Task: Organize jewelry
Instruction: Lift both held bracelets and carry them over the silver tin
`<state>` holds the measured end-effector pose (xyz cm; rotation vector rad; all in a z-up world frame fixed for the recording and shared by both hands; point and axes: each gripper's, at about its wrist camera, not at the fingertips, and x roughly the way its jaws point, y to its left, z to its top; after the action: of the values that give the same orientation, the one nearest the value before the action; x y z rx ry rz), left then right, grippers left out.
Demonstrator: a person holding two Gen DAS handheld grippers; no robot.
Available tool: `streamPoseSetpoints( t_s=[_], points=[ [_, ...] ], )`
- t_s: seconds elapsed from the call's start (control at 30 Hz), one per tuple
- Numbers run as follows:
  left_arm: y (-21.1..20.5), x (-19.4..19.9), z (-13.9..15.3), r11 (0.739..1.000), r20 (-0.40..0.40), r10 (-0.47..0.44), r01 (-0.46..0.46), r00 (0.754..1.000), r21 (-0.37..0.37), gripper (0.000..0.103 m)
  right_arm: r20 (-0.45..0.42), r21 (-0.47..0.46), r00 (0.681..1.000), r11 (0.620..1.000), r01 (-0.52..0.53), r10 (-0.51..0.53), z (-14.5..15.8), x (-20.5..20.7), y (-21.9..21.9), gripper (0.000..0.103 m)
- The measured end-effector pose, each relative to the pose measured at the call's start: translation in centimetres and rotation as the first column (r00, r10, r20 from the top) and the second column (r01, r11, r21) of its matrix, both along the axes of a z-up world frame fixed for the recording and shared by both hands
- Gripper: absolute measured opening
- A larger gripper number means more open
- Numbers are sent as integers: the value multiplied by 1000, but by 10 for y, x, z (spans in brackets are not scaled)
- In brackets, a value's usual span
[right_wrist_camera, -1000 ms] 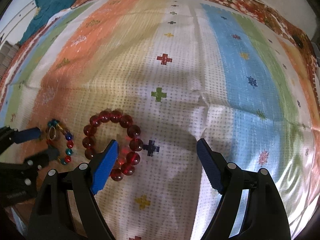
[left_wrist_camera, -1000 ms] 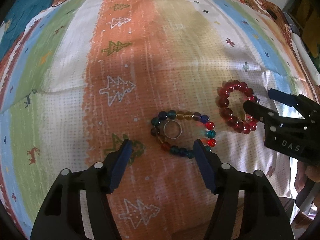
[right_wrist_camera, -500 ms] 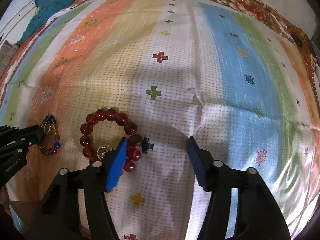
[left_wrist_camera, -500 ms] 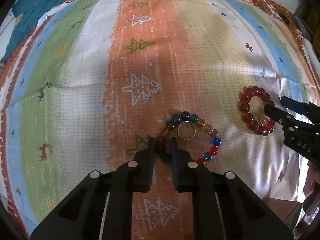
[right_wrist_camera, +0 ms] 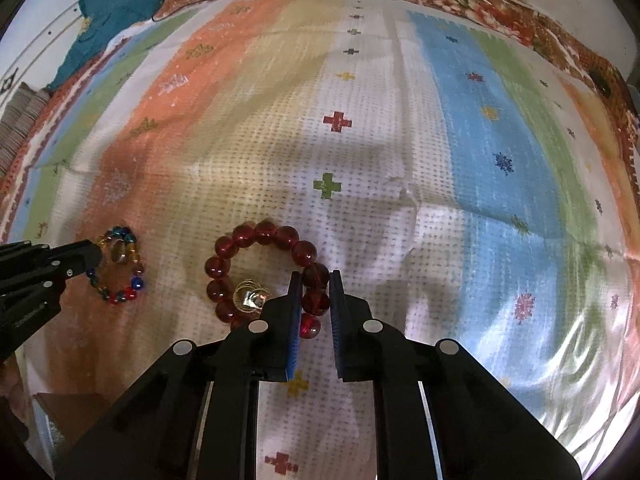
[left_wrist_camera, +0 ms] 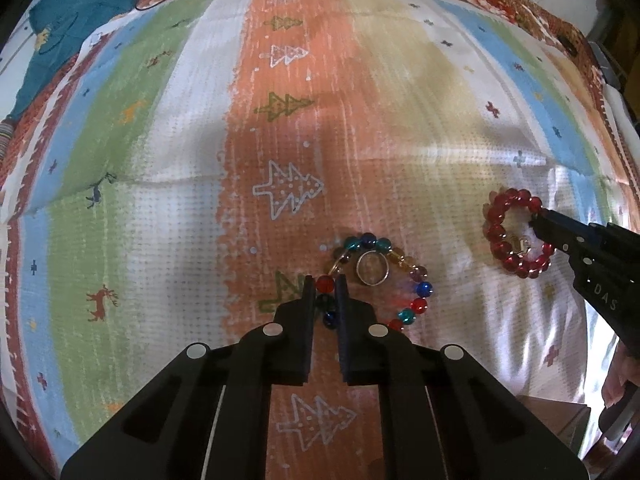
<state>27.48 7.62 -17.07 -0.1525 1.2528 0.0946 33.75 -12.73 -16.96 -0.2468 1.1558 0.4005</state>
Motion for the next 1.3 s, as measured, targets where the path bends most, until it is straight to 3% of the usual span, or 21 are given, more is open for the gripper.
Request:
streamPoseSetpoints(
  t_s=[0.57,0.8,1.3],
  points=[
    [-10,-5,39,1000,71,-20,21,997,-21,9,59,61,997,997,-48,44,39,-30,6,14],
    [-21,-10,52,999,92,-53,52,994,6,9,63,86,996,994,-66,60,48,-37,5,14],
    [-29,-30,74,998,122,-60,58,991,19,9,151,61,987,996,-57,47,80,-62,-3,14]
  ],
)
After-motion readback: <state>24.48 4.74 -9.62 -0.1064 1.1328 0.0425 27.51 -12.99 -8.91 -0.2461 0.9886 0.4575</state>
